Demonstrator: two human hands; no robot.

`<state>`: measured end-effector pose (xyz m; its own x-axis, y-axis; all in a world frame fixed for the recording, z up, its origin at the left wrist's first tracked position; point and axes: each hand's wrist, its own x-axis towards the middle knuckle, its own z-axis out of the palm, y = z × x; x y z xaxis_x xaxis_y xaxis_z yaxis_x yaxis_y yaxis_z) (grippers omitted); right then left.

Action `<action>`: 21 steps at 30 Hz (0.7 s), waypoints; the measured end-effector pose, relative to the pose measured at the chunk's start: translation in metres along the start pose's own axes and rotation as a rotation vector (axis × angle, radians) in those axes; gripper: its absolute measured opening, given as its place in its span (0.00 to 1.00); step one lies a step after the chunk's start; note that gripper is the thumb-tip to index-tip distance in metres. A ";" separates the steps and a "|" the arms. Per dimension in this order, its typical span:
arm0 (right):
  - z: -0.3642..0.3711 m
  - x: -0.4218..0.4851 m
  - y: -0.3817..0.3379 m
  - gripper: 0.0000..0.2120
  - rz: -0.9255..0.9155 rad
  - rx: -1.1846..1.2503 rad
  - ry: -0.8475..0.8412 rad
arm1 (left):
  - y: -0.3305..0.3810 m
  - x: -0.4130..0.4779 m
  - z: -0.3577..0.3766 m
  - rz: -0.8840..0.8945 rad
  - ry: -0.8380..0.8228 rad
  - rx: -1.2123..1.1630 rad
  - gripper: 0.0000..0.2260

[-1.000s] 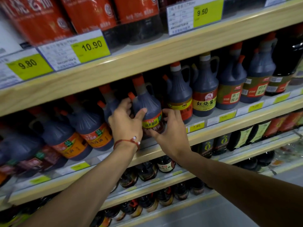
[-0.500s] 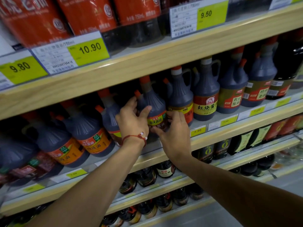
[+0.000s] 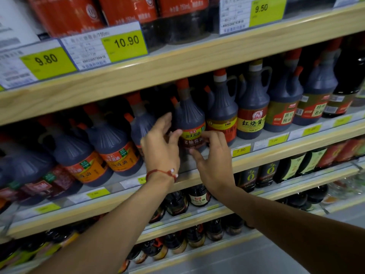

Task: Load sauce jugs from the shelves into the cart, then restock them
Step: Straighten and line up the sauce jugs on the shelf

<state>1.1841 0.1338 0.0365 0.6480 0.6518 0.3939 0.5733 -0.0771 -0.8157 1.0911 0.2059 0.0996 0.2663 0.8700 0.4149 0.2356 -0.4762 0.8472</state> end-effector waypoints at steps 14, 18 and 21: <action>0.050 -0.009 -0.044 0.36 0.075 0.043 -0.216 | -0.027 0.009 -0.068 -0.049 0.153 0.144 0.27; 0.062 -0.007 -0.043 0.29 0.087 0.018 -0.170 | -0.036 0.014 -0.070 -0.050 0.096 0.115 0.27; 0.067 -0.007 -0.042 0.26 0.104 0.017 -0.113 | -0.039 0.013 -0.071 -0.043 0.079 0.075 0.28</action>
<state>1.1219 0.1823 0.0396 0.6424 0.7219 0.2574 0.4968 -0.1366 -0.8570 1.0196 0.2450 0.0959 0.1803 0.8959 0.4061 0.3153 -0.4437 0.8389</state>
